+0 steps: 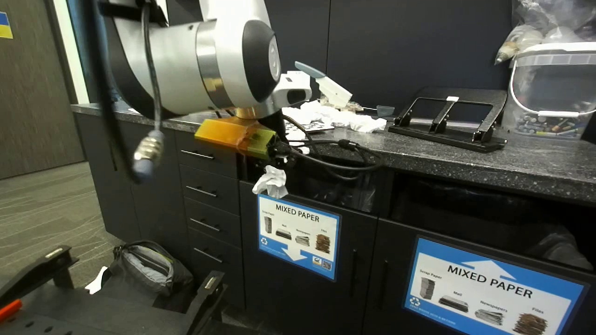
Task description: Put all the white pieces of paper in the left bin
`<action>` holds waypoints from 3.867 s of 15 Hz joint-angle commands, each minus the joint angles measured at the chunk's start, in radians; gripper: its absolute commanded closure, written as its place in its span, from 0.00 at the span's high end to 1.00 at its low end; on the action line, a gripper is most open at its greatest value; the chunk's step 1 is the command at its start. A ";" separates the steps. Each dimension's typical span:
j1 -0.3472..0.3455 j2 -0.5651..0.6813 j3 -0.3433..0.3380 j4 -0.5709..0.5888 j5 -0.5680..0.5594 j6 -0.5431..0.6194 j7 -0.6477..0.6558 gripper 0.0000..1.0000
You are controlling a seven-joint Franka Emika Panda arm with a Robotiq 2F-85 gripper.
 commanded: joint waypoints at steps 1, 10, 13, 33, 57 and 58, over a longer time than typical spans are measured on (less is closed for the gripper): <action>0.084 0.255 -0.032 0.098 0.198 0.267 -0.019 0.10; -0.086 0.666 0.283 0.427 0.559 0.579 -0.196 0.10; -0.100 0.709 0.288 0.507 0.557 0.644 -0.227 0.10; -0.142 0.971 0.269 1.032 0.676 0.556 -0.365 0.48; -0.099 0.215 0.306 0.229 0.565 0.043 -0.398 1.00; -0.100 0.161 0.308 0.206 0.566 -0.043 -0.389 1.00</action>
